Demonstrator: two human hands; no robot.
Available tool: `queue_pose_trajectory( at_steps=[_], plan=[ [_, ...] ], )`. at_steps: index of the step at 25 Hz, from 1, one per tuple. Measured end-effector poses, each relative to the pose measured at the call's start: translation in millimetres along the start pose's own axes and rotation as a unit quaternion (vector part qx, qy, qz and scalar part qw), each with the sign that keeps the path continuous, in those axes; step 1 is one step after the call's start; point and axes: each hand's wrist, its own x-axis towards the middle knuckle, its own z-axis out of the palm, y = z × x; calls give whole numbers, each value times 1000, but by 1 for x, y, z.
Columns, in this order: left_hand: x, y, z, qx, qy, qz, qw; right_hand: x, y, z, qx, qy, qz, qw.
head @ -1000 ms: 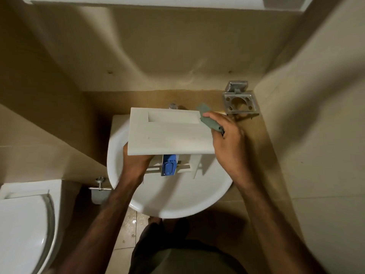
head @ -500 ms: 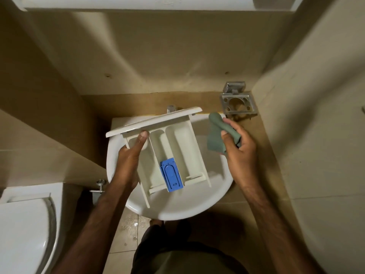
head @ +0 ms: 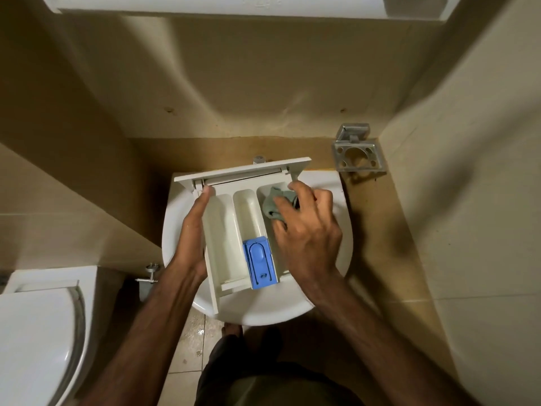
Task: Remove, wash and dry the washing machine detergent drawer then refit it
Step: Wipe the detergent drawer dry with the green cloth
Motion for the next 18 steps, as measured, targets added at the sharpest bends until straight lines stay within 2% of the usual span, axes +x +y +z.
queue_pose_trajectory(
  at_steps=[3, 8, 12, 14, 18],
  plan=[
    [-2, 3, -1, -15, 3, -12, 1000, -5, -4, 11, -36, -44, 0, 998],
    [-3, 2, -3, -18, -2, -44, 999, 10, -9, 16, -39, -51, 93, 994],
    [-5, 0, 3, -41, -22, -69, 997, 18, -24, 15, 82, -57, 147, 984],
    [-3, -1, 0, -37, -15, -71, 997, 17, -24, 10, 131, -117, 124, 977],
    [3, -5, -11, -38, 9, -69, 997, 26, -10, -10, 75, -366, 89, 923]
  ],
)
